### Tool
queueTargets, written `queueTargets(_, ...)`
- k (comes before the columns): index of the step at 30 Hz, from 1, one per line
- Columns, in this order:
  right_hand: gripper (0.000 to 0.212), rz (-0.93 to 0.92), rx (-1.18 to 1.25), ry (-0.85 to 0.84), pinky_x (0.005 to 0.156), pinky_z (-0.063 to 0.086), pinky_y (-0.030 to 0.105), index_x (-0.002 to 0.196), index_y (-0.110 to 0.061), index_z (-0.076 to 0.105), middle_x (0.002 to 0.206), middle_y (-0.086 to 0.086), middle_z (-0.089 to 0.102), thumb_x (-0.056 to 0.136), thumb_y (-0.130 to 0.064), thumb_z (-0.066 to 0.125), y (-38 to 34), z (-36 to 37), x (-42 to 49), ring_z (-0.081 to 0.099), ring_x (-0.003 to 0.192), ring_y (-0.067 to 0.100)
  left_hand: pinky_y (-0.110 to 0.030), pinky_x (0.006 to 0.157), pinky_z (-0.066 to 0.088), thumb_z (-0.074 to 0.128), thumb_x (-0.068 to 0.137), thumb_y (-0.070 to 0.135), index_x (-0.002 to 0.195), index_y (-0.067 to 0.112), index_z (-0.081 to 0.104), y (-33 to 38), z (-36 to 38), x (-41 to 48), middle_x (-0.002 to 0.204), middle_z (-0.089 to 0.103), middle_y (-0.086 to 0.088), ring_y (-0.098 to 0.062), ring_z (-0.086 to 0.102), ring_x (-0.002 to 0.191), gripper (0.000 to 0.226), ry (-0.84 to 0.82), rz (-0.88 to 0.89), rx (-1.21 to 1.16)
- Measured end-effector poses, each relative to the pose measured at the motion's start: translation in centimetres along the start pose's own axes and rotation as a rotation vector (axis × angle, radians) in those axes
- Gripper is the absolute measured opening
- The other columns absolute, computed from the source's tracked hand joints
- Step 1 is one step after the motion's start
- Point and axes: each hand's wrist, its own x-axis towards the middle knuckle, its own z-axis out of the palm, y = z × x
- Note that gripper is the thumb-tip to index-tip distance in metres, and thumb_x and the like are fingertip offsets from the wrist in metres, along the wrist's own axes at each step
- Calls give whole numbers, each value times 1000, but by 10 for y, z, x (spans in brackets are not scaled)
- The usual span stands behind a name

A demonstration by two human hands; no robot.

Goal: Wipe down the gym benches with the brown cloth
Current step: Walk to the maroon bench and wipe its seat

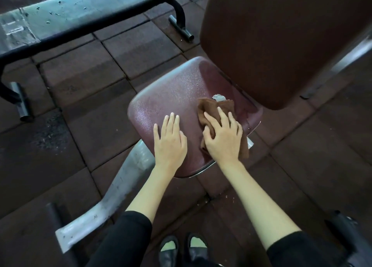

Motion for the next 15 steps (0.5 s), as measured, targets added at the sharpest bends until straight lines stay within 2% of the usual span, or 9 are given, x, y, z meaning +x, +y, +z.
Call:
queueTargets(2,43,4,15,20,105,28,46,125,-38,60,143,0,49,83,-39,48,-10,2,-16,41,131,30,-50,109,29,27,91,22,135,7,48,1,0,-5,143,46,-8,-22,40,134,52,2,-17,-2)
queueTargets(8,45,-279,73,-75,109,26,44,132,-39,53,147,-3,43,88,-37,46,26,-6,-48,34,136,26,-52,110,25,28,91,23,136,6,48,14,0,-8,143,46,-9,-23,39,135,51,-16,57,7)
queueTargets(11,45,-202,86,-50,110,26,44,132,-38,53,148,-1,42,88,-37,45,52,-9,-38,33,137,28,-52,110,25,28,91,24,136,6,47,27,1,-1,143,46,-8,-22,39,135,52,-20,93,-7)
queueTargets(15,46,-63,135,-38,115,14,31,134,-38,51,151,1,36,90,-40,41,79,-15,-14,26,140,29,-52,112,21,24,92,27,139,6,42,42,3,12,147,40,-8,-22,35,138,55,-65,119,0)
